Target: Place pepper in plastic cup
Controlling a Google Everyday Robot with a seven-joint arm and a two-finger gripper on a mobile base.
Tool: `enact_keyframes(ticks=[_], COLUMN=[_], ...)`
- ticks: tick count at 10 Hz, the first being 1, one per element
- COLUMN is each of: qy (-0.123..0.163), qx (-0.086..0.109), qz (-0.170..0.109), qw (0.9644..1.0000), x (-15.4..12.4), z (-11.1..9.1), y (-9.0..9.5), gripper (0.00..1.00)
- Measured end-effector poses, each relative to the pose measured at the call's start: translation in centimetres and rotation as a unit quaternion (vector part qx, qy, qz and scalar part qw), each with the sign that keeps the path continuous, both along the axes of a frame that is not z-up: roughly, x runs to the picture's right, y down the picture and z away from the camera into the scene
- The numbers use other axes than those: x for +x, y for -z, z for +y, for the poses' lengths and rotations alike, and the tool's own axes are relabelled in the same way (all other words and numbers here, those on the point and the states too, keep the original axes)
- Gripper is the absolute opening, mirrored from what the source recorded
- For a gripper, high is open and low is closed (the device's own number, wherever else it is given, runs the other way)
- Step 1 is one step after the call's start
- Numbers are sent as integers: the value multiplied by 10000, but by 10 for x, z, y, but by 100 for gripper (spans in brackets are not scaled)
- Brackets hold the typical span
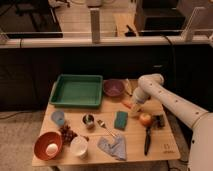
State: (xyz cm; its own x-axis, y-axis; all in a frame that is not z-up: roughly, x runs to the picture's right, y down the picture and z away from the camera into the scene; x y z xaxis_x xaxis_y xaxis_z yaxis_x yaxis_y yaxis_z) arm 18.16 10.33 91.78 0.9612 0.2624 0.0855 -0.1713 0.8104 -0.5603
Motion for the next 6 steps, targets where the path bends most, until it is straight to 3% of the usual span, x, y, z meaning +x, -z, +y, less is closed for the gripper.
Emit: enact_keyframes(ticks=[3, 4, 6], qy=[198, 240, 270], qx=[61, 65, 50], qz=[0, 14, 16], qw=[9998, 9997, 9996], x=[2, 3, 2], z=[5, 7, 7], y=[-6, -8, -8], gripper=[22, 16, 14])
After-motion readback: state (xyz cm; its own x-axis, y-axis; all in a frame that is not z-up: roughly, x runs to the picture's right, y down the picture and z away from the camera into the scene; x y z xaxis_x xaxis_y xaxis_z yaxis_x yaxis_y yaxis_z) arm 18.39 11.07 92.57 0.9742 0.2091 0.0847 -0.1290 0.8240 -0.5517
